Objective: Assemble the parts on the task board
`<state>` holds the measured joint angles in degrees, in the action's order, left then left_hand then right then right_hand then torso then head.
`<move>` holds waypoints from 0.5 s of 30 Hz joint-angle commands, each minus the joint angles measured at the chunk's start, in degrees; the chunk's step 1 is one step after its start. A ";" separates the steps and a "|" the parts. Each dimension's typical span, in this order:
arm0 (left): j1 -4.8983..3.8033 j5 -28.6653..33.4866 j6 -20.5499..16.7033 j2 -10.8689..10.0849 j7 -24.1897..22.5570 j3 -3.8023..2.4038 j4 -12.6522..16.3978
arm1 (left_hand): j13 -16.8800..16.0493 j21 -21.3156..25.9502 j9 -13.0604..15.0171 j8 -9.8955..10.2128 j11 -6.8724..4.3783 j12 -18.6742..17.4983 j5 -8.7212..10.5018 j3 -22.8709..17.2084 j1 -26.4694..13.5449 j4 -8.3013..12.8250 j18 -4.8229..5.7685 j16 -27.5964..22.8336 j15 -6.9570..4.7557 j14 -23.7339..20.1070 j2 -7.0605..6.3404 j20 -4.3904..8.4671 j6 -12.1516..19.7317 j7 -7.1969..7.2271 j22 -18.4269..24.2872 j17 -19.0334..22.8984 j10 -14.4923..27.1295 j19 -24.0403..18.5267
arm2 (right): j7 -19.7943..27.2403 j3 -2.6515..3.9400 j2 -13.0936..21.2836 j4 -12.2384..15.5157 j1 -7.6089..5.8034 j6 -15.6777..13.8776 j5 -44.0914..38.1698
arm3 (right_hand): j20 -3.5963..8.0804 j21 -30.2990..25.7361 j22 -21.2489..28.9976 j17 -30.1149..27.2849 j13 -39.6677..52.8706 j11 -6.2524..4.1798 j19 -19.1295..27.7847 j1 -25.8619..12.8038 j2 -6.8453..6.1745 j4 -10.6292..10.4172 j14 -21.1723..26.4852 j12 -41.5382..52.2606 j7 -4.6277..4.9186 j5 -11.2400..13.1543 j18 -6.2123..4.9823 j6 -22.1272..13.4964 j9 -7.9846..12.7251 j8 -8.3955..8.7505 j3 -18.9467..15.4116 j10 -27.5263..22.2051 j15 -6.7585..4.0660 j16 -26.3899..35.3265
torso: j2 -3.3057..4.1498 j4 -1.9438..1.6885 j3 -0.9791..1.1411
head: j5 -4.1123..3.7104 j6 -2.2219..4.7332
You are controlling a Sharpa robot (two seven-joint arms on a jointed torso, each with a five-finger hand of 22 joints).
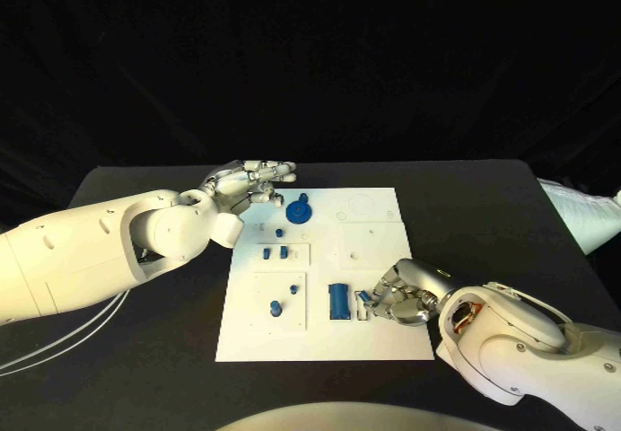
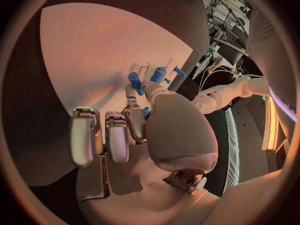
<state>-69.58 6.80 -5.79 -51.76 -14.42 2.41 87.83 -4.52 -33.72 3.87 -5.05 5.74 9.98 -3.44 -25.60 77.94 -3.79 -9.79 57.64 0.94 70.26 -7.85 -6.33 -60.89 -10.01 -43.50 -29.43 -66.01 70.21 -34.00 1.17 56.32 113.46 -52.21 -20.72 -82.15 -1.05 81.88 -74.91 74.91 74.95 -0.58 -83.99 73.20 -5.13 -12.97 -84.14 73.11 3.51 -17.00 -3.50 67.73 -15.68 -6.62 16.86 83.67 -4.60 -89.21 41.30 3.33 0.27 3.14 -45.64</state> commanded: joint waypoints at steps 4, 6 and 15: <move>-0.03 -0.20 0.84 0.11 -0.29 -0.03 0.27 | 0.08 0.41 0.02 -0.21 -0.04 0.39 -0.28 0.18 0.04 0.25 -0.66 0.36 -0.10 -0.42 0.53 -0.21 0.26 0.04 0.12 0.12 0.45 0.18 | -0.32 -0.04 -0.52 -0.48 0.06 1.83 2.81 | -0.04 0.31 -3.54 14.30 6.46 -0.59 -1.77 -1.99 -0.29 -0.58 -5.69 0.44 -0.19 -3.62 0.85 0.93 -0.11 0.47 -1.60 2.08 -0.32 -0.24 | 0.01 -0.03 0.04 | 0.16 0.01; -0.03 -0.20 0.87 0.11 -0.26 -0.03 0.30 | 0.08 0.41 0.02 -0.21 -0.04 0.39 -0.28 0.18 0.04 0.25 -0.66 0.36 -0.10 -0.42 0.53 -0.21 0.26 0.04 0.12 0.12 0.45 0.18 | -0.37 -0.04 -0.66 -0.61 0.06 2.04 2.87 | -0.03 0.31 -3.55 14.30 6.51 -0.58 -1.77 -2.27 -0.26 -0.64 -5.68 0.49 -0.18 -4.04 0.85 0.98 -0.11 0.51 -1.90 2.10 -0.32 -0.24 | 0.00 -0.03 0.03 | 0.20 -0.02; -0.03 -0.20 0.92 0.06 -0.19 -0.03 0.36 | 0.08 0.44 0.02 -0.22 0.00 0.44 -0.26 0.26 -0.07 0.19 -0.65 0.38 -0.08 -0.46 0.53 -0.22 0.28 0.01 0.15 0.17 0.48 0.17 | -0.48 -0.06 -1.11 -1.05 0.07 2.33 2.40 | -0.01 0.30 -3.55 14.33 6.80 -0.62 -1.76 -3.93 -0.05 -1.37 -5.69 0.83 -0.25 -6.22 0.84 1.36 -0.16 0.63 -3.84 2.24 -0.34 -0.26 | -0.01 0.00 0.02 | 0.26 -0.07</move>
<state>-69.58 6.78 -5.78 -51.77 -14.38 2.41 87.99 -4.52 -33.48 3.87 -5.05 5.73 10.21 -3.44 -25.60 77.94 -3.79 -9.79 57.64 0.94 70.26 -7.85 -6.33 -60.89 -10.01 -43.43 -29.31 -66.02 70.21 -34.15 1.14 55.28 112.50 -52.20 -19.61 -79.70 -1.05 81.88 -74.95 74.91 74.94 -0.87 -83.99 69.73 -5.20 -14.31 -84.12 73.55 3.22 -23.08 -3.50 68.85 -15.90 -6.18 13.28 84.02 -4.61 -89.21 41.29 3.33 0.30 3.38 -45.70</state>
